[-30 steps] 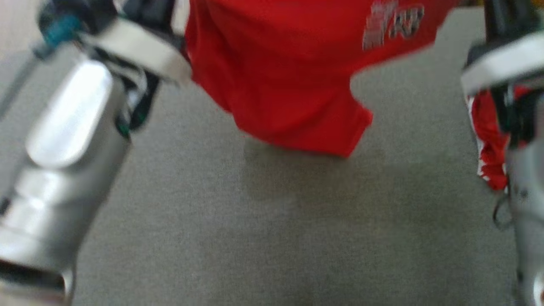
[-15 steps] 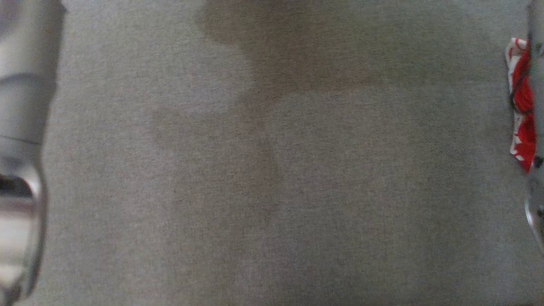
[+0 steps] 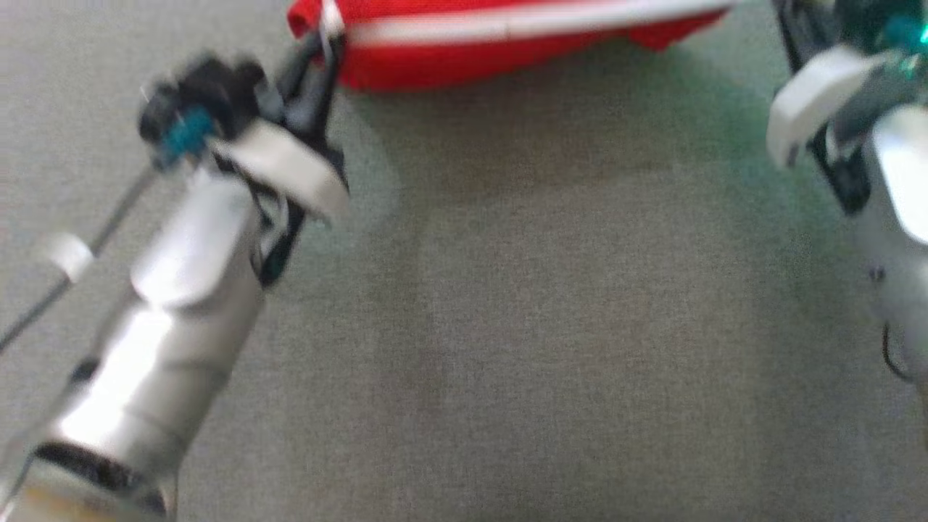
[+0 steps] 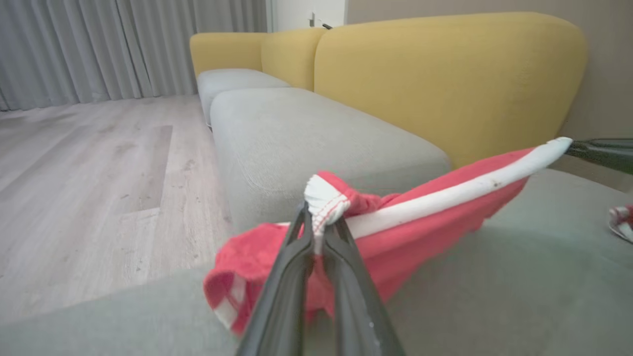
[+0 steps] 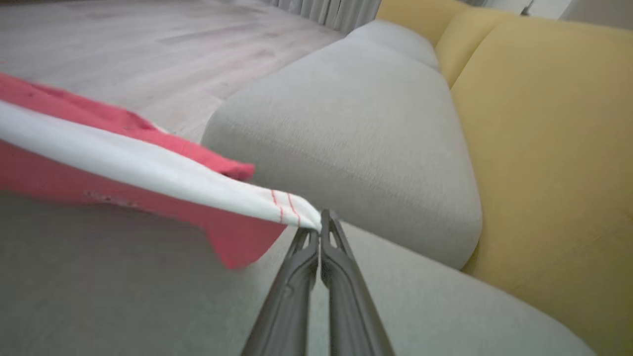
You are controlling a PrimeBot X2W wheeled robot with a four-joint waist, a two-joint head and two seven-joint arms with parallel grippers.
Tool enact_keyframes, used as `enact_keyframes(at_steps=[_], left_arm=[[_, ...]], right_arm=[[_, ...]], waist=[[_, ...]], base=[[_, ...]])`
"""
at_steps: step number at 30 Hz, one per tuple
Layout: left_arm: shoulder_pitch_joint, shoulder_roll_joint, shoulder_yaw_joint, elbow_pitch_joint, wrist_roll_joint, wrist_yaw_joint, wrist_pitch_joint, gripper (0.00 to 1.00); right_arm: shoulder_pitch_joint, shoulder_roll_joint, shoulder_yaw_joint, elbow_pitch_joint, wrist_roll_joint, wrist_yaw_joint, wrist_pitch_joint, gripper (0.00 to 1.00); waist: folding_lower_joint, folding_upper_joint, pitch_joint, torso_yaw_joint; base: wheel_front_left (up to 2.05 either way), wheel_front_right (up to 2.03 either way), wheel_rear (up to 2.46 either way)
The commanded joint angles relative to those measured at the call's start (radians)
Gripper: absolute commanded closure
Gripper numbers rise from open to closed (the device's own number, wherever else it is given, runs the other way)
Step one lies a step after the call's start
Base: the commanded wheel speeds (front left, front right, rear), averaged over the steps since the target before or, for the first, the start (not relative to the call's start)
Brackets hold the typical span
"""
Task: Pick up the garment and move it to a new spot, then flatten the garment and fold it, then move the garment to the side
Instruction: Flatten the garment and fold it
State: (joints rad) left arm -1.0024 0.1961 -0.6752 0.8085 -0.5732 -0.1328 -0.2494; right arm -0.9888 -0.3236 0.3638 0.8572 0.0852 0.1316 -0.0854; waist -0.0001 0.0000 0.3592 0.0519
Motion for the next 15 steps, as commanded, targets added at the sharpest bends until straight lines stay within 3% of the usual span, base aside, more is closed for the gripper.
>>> enact_keyframes(at_steps=[1, 8, 15], left_arm=[[0.029, 0.067, -0.012, -0.06, -0.02, 0.003, -0.011, 1.0], [0.205, 0.123, -0.136, -0.151, -0.056, 0.002, -0.009, 1.0], [0.326, 0.153, -0.195, -0.229, -0.074, 0.005, 0.044, 1.0]], right_arm=[[0.04, -0.037, 0.045, -0.027, 0.048, -0.001, 0.018, 1.0], [0.202, -0.152, 0.158, -0.11, 0.218, -0.001, 0.093, 1.0], [0.411, -0.238, 0.142, -0.275, 0.31, -0.001, 0.132, 1.0]], waist=[[0.0001, 0.0, -0.047, 0.004], [0.0001, 0.0, -0.149, 0.0], [0.0001, 0.0, -0.243, -0.007]], base=[[0.0, 0.0, 0.0], [0.0, 0.0, 0.0], [0.0, 0.0, 0.0]])
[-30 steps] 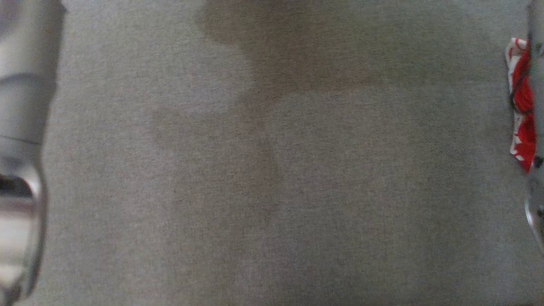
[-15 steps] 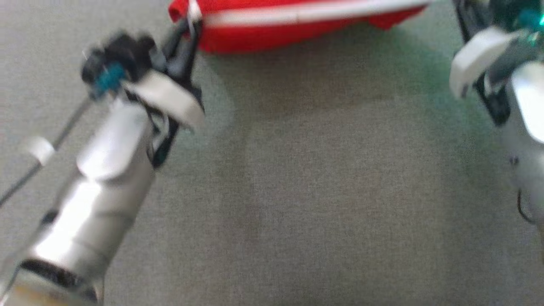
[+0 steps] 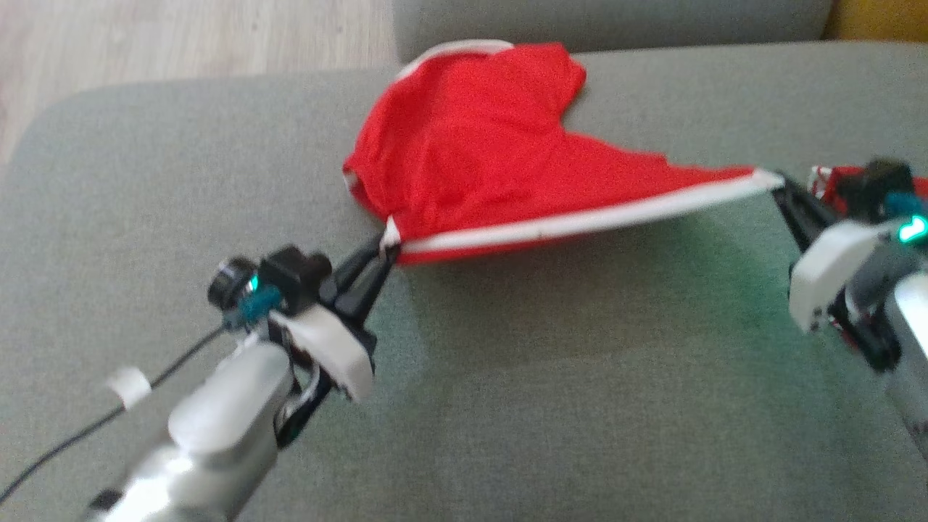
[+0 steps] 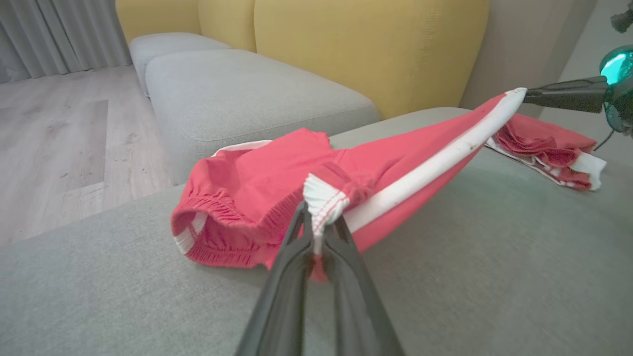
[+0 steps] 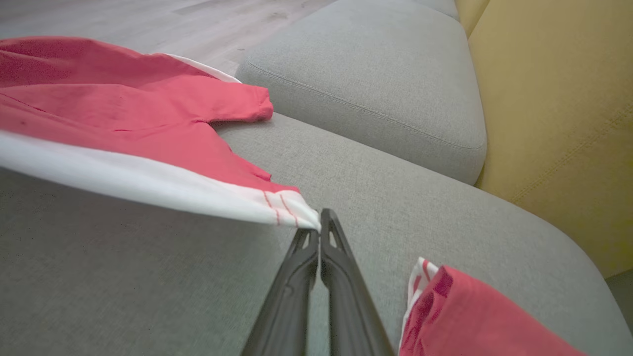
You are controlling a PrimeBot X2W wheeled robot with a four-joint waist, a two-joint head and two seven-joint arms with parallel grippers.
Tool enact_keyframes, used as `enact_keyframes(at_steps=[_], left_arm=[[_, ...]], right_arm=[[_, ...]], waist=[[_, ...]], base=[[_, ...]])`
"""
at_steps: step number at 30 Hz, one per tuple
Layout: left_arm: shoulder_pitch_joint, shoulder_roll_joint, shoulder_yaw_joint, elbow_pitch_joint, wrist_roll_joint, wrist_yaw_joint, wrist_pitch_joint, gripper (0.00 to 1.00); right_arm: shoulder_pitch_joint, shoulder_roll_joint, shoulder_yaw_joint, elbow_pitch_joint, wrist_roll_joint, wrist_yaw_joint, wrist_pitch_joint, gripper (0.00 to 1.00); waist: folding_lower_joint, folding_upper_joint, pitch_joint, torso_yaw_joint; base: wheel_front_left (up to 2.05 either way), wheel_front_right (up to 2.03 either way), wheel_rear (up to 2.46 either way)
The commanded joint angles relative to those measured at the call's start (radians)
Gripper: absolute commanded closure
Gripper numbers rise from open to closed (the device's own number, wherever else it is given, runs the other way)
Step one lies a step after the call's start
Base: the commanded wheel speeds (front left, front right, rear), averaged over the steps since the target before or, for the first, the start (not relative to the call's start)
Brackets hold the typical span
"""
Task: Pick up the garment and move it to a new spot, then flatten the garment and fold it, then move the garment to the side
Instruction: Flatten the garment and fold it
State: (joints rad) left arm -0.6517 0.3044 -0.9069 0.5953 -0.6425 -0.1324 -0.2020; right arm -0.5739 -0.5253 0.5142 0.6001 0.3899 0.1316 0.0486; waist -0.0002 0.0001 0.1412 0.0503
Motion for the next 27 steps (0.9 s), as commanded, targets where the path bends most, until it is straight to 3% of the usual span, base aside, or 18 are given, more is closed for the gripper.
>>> enact_keyframes(at_steps=[1, 7, 14, 21, 27], left_arm=[[-0.006, 0.051, 0.03, -0.032, -0.006, 0.009, 0.005, 1.0], [0.116, 0.086, 0.01, -0.171, -0.034, 0.055, 0.057, 1.0], [0.168, 0.126, 0.01, -0.344, -0.058, 0.116, 0.135, 1.0], [0.112, 0.138, 0.054, -0.401, -0.059, 0.168, 0.159, 1.0], [0.029, 0.096, 0.084, -0.38, -0.07, 0.183, 0.171, 1.0]], right_arm=[[0.027, -0.044, -0.02, -0.044, 0.01, -0.001, 0.004, 1.0], [0.206, -0.056, -0.122, -0.199, 0.018, -0.001, 0.052, 1.0], [0.354, -0.01, -0.277, -0.393, -0.039, -0.001, 0.103, 1.0], [0.272, 0.027, -0.35, -0.5, -0.129, -0.001, 0.154, 1.0], [0.084, 0.047, -0.339, -0.461, -0.171, -0.001, 0.204, 1.0]], waist=[[0.0002, -0.0001, -0.037, -0.008], [0.0002, -0.0001, -0.087, -0.018], [0.0002, -0.0001, -0.062, -0.006], [0.0002, -0.0001, 0.022, 0.029], [0.0002, -0.0001, 0.125, 0.087]], base=[[0.0, 0.0, 0.0], [0.0, 0.0, 0.0], [0.0, 0.0, 0.0], [0.0, 0.0, 0.0], [0.0, 0.0, 0.0]])
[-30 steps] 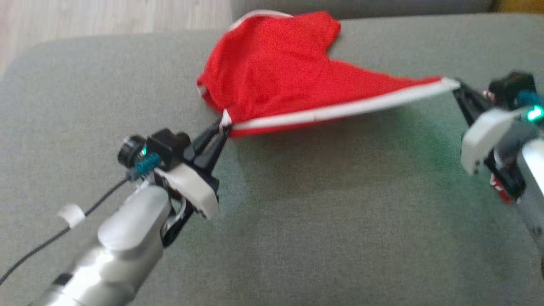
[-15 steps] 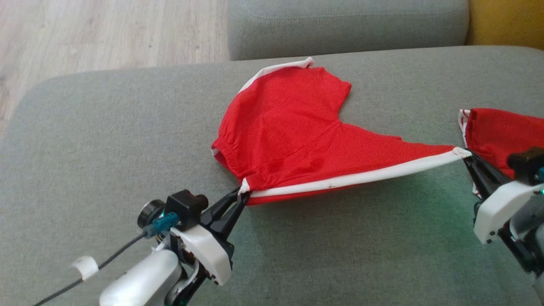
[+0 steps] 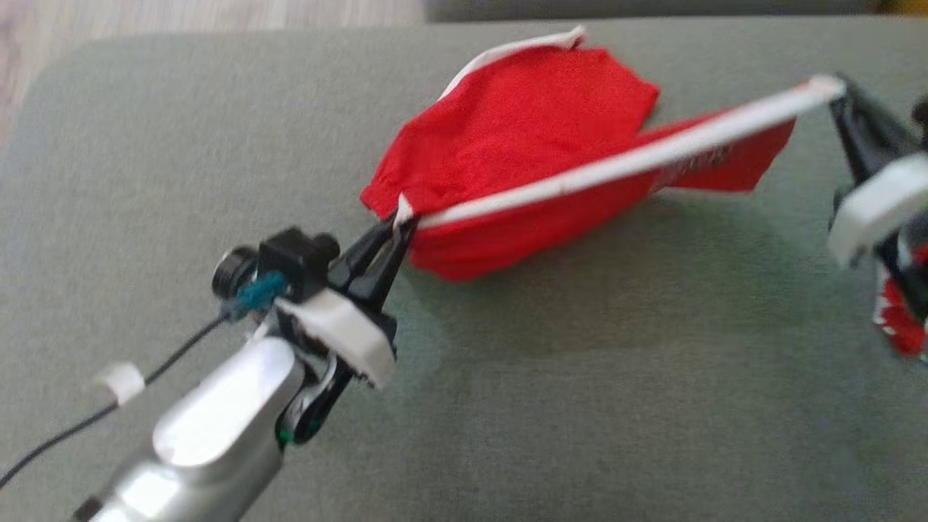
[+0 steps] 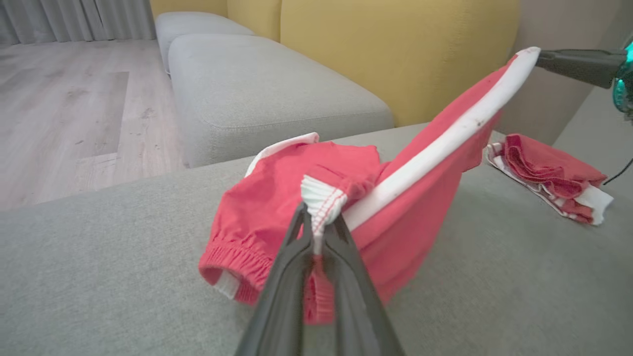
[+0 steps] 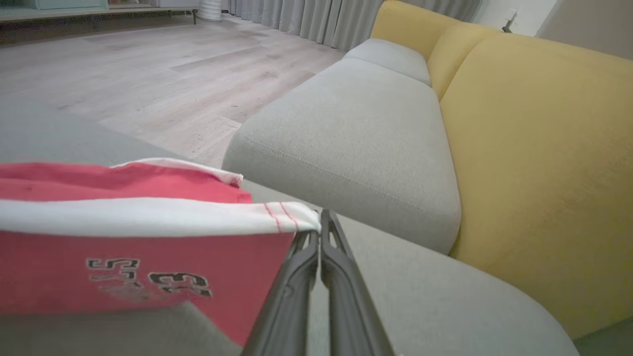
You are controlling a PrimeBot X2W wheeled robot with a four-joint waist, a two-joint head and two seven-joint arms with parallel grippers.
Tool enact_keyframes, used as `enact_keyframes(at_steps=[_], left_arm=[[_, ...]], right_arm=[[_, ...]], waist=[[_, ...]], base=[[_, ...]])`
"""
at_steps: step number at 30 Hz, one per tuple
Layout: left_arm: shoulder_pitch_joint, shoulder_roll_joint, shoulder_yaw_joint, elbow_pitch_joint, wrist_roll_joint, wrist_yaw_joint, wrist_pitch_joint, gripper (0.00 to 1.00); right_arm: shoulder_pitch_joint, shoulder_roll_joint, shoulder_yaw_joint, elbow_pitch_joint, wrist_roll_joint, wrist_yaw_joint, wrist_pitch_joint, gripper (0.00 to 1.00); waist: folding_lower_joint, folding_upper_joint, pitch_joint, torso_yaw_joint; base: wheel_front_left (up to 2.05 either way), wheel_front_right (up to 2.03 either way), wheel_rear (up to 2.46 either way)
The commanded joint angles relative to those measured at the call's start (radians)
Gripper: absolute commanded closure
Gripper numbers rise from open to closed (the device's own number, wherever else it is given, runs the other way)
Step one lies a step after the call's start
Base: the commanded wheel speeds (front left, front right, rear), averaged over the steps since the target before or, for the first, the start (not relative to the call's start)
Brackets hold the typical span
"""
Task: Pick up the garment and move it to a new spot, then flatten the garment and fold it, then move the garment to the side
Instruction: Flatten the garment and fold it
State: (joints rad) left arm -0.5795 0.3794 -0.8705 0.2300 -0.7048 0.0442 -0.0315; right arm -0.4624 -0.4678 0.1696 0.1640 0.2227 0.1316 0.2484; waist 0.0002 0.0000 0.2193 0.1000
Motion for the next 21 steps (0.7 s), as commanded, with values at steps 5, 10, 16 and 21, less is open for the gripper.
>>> enact_keyframes(at_steps=[5, 10, 16, 21], left_arm=[[-0.109, -0.024, 0.063, 0.031, -0.009, 0.016, -0.008, 1.0], [-0.177, -0.084, 0.067, 0.088, -0.008, 0.007, -0.028, 1.0], [-0.254, -0.142, 0.07, 0.167, -0.005, -0.004, -0.042, 1.0], [-0.325, -0.185, 0.07, 0.25, 0.007, -0.01, -0.063, 1.0]], right_arm=[[-0.225, -0.011, 0.079, 0.094, -0.033, -0.001, 0.035, 1.0], [-0.398, -0.017, 0.148, 0.242, -0.062, -0.001, 0.037, 1.0], [-0.533, -0.027, 0.214, 0.378, -0.083, -0.001, 0.02, 1.0], [-0.626, -0.021, 0.271, 0.496, -0.103, -0.001, -0.006, 1.0]], waist=[[-0.0002, 0.0, 0.127, 0.089], [-0.0002, 0.0, 0.192, 0.145], [-0.0002, 0.0, 0.246, 0.187], [-0.0002, 0.0, 0.286, 0.214]], base=[[0.0, 0.0, 0.0], [0.0, 0.0, 0.0], [0.0, 0.0, 0.0], [0.0, 0.0, 0.0]])
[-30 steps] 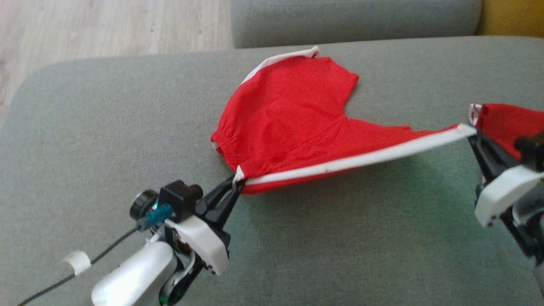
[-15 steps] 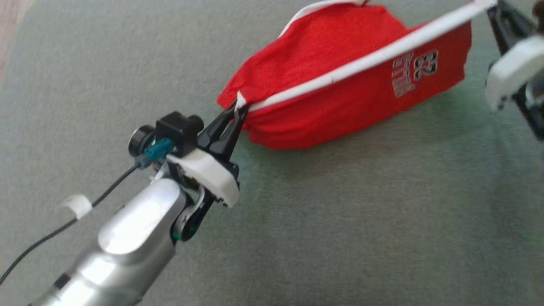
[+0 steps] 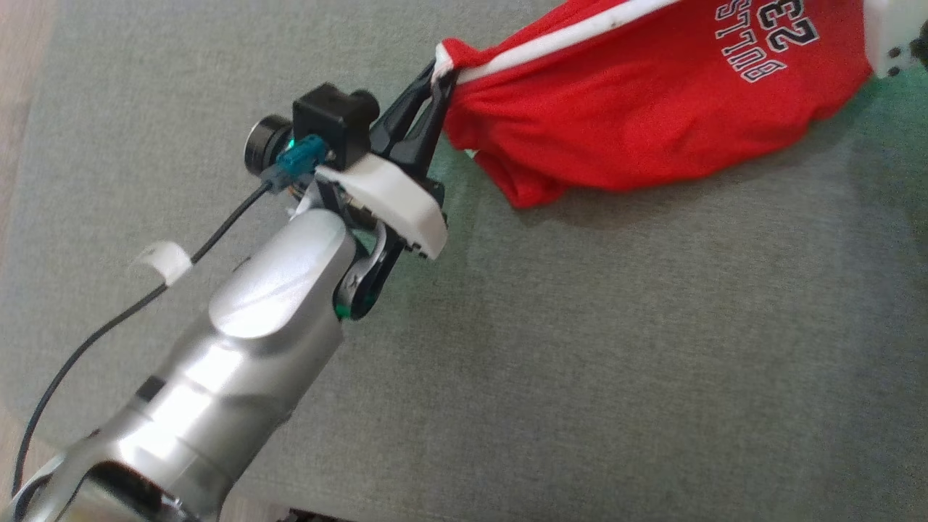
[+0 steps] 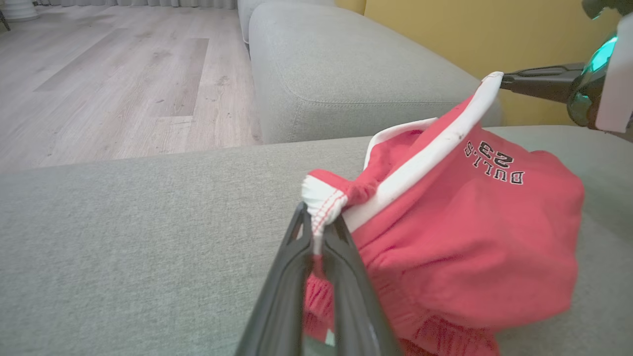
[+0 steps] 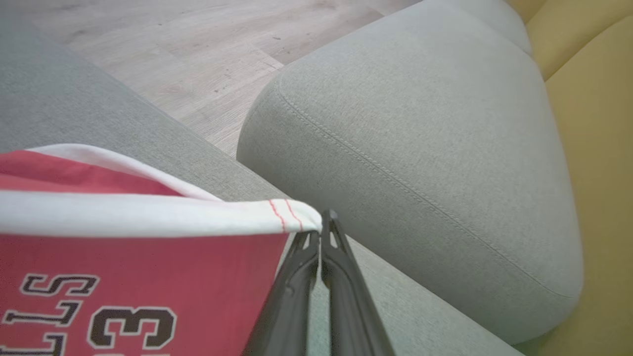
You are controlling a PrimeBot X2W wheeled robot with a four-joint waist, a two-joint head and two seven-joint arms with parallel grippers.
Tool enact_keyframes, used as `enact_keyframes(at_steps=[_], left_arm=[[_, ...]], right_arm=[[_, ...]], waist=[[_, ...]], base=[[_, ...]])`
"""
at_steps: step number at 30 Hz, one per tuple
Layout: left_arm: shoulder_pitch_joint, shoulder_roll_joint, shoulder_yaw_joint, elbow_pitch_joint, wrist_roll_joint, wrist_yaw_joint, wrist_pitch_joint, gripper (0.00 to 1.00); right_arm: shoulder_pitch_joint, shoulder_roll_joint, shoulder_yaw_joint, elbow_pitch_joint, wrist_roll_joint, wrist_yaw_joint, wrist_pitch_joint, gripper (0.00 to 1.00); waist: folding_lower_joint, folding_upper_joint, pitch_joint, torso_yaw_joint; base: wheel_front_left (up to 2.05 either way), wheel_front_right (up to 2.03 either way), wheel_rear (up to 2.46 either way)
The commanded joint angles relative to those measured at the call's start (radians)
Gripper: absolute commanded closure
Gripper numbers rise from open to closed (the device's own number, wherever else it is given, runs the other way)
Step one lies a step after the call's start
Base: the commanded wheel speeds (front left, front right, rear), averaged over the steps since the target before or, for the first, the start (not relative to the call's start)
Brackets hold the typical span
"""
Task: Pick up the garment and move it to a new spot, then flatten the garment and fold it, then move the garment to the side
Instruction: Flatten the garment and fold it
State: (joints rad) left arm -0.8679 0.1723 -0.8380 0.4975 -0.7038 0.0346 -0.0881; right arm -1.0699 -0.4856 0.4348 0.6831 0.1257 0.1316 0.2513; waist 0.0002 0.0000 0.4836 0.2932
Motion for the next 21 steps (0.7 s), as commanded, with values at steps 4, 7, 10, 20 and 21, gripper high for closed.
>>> enact_keyframes(at_steps=[4, 7, 10, 20, 21], left_arm=[[-0.076, -0.008, 0.033, 0.036, 0.009, -0.013, -0.021, 1.0], [-0.098, -0.028, 0.028, 0.069, 0.01, -0.023, -0.029, 1.0], [-0.114, -0.045, 0.023, 0.097, 0.009, -0.033, -0.037, 1.0], [-0.162, -0.07, 0.018, 0.172, 0.024, -0.012, -0.071, 0.0], [-0.166, -0.072, 0.022, 0.181, 0.023, -0.006, -0.078, 0.0]], right_arm=[[-0.085, 0.005, 0.027, 0.06, -0.015, -0.001, -0.042, 1.0], [-0.126, 0.014, 0.04, 0.117, -0.024, -0.001, -0.07, 1.0], [-0.161, 0.022, 0.049, 0.164, -0.033, -0.001, -0.096, 1.0], [-0.267, 0.041, 0.035, 0.278, -0.152, -0.001, -0.194, 0.0], [-0.271, 0.049, 0.02, 0.287, -0.161, -0.001, -0.208, 0.0]], waist=[[-0.0002, 0.0, 0.045, 0.036], [-0.0002, 0.0, 0.061, 0.046], [-0.0002, 0.0, 0.075, 0.054], [-0.0002, 0.0, 0.117, 0.054], [-0.0002, 0.0, 0.113, 0.049]], base=[[0.0, 0.0, 0.0], [0.0, 0.0, 0.0], [0.0, 0.0, 0.0], [0.0, 0.0, 0.0], [0.0, 0.0, 0.0]])
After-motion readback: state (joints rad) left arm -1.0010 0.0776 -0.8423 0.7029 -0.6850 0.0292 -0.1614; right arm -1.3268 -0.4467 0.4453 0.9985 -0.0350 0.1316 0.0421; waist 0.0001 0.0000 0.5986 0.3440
